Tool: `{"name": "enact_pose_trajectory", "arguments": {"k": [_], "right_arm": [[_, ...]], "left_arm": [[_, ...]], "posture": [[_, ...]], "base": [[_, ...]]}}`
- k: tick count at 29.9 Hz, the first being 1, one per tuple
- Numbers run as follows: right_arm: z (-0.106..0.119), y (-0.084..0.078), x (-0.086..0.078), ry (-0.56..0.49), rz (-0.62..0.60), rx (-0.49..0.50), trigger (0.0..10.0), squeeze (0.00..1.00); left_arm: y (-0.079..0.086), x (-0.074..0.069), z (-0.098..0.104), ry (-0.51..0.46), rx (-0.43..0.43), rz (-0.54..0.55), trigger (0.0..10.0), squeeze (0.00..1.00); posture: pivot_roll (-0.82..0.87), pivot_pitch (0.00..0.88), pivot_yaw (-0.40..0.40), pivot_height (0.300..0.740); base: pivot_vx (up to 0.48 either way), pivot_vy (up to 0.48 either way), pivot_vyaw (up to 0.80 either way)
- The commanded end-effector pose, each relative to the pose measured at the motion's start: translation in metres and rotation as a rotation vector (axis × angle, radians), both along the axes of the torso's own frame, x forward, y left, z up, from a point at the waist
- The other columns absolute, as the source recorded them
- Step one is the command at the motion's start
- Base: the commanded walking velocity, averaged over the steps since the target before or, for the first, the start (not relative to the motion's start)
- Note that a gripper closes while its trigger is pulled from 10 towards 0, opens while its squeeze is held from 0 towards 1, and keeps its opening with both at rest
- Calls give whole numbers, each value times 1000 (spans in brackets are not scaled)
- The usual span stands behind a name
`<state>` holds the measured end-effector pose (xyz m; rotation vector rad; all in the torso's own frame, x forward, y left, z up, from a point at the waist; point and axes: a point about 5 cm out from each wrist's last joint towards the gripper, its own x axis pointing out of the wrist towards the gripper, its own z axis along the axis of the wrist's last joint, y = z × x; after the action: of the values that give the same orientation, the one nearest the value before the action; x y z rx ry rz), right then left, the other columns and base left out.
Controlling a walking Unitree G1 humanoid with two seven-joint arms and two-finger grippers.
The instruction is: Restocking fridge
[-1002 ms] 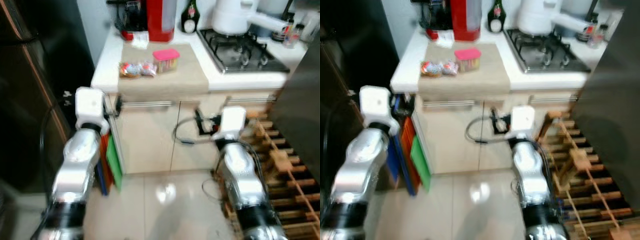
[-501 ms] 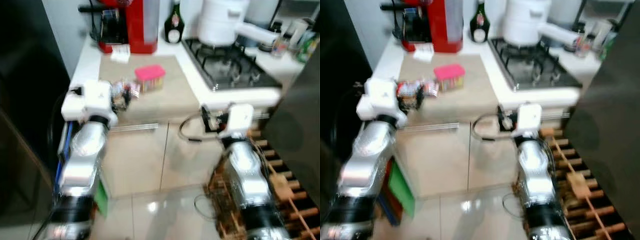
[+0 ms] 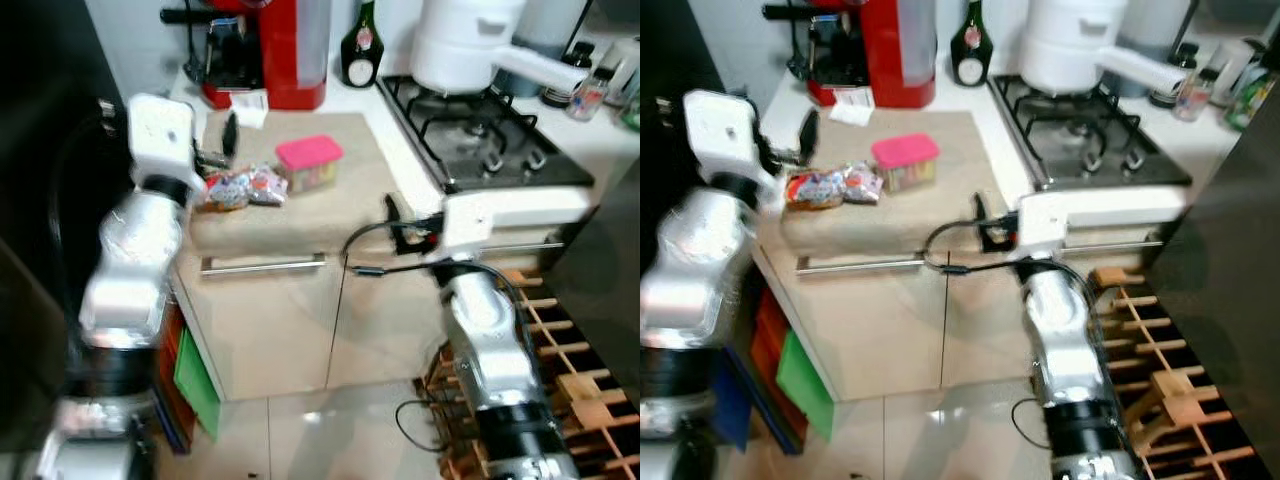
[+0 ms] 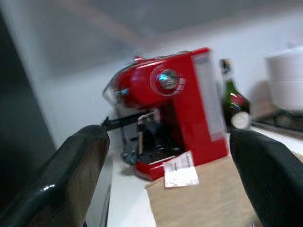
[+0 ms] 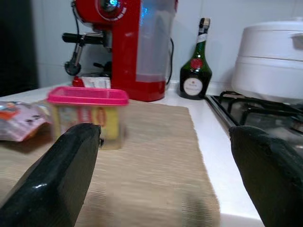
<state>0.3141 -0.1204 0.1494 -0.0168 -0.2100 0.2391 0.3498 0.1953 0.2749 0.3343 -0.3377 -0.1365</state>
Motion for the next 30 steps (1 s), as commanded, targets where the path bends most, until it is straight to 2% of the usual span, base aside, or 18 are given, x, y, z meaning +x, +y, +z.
{"name": "enact_pose_trajectory", "arguments": {"k": [1,2,3,4,6,9,14,15,19,22,25,26,27,28,30], "right_arm": [[8,-4,1,-17,-15,18,10000,278],[8,-4,1,-17,-13,21,10000,278],[8,-4,1,-17,-13,21,10000,278],[10,-3,-1,-19,-5,24,10000,282],[11,-3,-3,-18,3,23,10000,275],[11,-5,-6,-15,-4,26,10000,275],[11,-8,-15,-2,-15,23,10000,275],[10,-9,-18,3,-19,20,10000,275],[11,-11,-29,14,-26,14,10000,275],[11,-11,-34,22,-27,13,10000,275],[8,-10,-38,40,-29,17,10000,275],[7,-10,-39,47,-29,18,10000,271],[7,-10,-39,47,-29,18,10000,271],[7,-8,-41,58,-25,21,10000,275],[7,-7,-43,67,-20,20,10000,275]], "left_arm": [[-7,12,-1,67,46,-94,10000,0],[-8,19,3,88,72,-121,10000,0],[-8,19,3,88,72,-121,10000,0],[-12,31,7,143,120,-217,10000,0],[-16,40,1,227,153,-289,10000,0],[-14,47,-9,323,186,-332,10000,0],[-1,59,-17,404,218,-240,10000,0],[4,61,-16,415,212,-219,10000,1000],[10,62,1,409,197,-227,10000,1000],[13,62,18,378,209,-242,10000,1000],[18,60,26,389,223,-284,10000,1000],[19,59,27,398,235,-302,10000,0],[19,59,27,398,235,-302,10000,0],[23,56,28,428,285,-350,10000,0],[27,52,27,464,330,-397,10000,0]], "posture": [[-3,0,37,740],[-6,2,48,740],[-6,2,48,740],[-15,12,66,740],[-23,23,79,740],[-31,36,90,740],[-64,87,114,740],[-77,102,119,740],[-106,132,127,740],[-114,155,136,740],[-114,161,138,740],[-113,163,139,740],[-113,163,139,740],[-117,162,139,740],[-119,159,137,740]], "base": [[0,0,0],[0,0,0],[0,0,0],[0,0,0],[0,0,0],[0,0,0],[0,0,0],[0,0,0],[0,0,0],[0,0,0],[0,0,0],[0,0,0],[0,0,0],[0,0,0],[0,0,0]]}}
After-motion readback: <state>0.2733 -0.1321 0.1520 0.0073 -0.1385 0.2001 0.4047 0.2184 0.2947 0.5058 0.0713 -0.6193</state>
